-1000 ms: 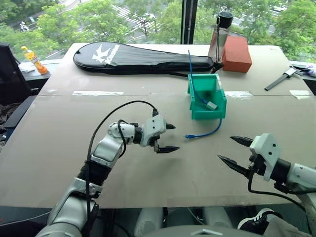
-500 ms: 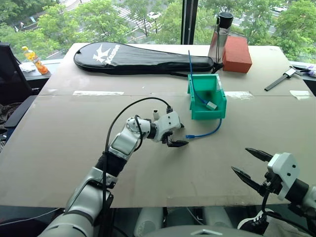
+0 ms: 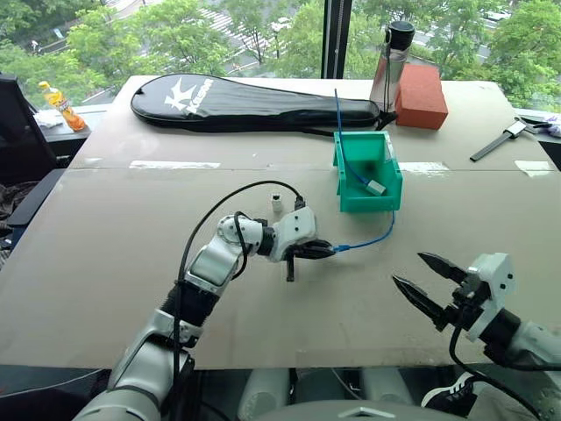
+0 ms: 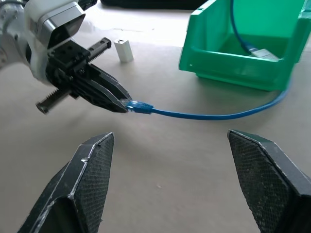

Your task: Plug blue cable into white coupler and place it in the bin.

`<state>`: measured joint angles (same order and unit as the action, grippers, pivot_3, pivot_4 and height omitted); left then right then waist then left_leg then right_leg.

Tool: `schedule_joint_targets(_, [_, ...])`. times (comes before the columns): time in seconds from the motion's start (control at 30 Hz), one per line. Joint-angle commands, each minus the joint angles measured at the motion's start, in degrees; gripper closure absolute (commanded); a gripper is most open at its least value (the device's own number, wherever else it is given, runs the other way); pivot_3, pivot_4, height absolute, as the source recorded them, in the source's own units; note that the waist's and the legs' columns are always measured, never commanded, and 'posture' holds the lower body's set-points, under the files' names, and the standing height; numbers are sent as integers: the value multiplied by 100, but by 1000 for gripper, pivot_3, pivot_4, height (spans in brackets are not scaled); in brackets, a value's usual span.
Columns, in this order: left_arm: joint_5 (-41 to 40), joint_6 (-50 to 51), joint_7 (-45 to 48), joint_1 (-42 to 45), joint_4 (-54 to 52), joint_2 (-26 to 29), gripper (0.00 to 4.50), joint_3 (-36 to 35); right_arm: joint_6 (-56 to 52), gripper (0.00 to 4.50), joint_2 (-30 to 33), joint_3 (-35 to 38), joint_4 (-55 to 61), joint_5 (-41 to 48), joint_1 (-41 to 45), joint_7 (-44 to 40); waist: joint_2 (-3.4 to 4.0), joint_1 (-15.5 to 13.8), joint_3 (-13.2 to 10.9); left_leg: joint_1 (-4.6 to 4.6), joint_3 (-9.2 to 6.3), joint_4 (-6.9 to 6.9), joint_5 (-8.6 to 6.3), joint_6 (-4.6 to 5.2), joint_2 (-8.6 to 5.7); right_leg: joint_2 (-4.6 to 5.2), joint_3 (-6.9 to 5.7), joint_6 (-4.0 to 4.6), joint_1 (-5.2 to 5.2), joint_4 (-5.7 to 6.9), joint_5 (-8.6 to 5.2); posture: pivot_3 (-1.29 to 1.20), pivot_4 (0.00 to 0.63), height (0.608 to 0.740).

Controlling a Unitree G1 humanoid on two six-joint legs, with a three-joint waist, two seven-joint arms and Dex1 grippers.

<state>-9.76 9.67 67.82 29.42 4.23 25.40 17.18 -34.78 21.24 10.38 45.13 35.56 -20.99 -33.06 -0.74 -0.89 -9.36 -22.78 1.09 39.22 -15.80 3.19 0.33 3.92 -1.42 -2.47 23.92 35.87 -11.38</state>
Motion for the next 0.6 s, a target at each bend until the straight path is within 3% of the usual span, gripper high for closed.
schedule_joint_targets(0.03, [-391, -333, -70, -10, -497, -138, 4480, -329, -668, 836, -330, -415, 152, 680, 351, 684, 2, 1, 1, 0, 0, 1, 0, 0, 0, 4, -1, 0, 0, 0, 0, 0, 150, 740])
schedule_joint_targets(0.23, [-456, -839, -154, -142, -638, -219, 4480, -460, -1019, 836, -1156, -570, -128, 1648, 1092, 1636, 1, 8, 2, 0, 3, 0, 0, 0, -7, -19, -6, 0, 0, 0, 1, 0, 150, 740])
schedule_joint_targets(0.4, [-421, -1235, -195, -239, -635, -174, 4480, -512, -991, 836, -1470, -373, -375, 2454, 1581, 2207, 2, 11, 1, 0, 3, -1, 0, 0, -8, -28, -3, -1, -1, 0, 1, 0, 150, 740])
schedule_joint_targets(0.5, [-459, -1294, -253, -253, -693, -182, 4500, -520, -989, 1555, -1464, -399, -448, 2762, 1724, 2427, 2, 7, 1, 0, 1, -1, 0, 1, -8, -30, -5, -1, -1, 0, 1, 0, 150, 740])
schedule_joint_targets(0.57, [-470, -1338, -271, -255, -705, -173, 4500, -524, -964, 2469, -1423, -458, -459, 2841, 1769, 2526, 2, 12, 1, 0, 2, -1, 0, 1, -8, -32, -3, -1, -1, 0, 1, 0, 150, 740])
schedule_joint_targets(0.6, [-465, -1361, -299, -251, -706, -179, 4500, -536, -946, 2469, -1435, -482, -480, 2874, 1802, 2596, 2, 14, 1, 0, 2, -2, 0, 1, -8, -32, -3, -2, -1, 0, 1, 0, 150, 740])
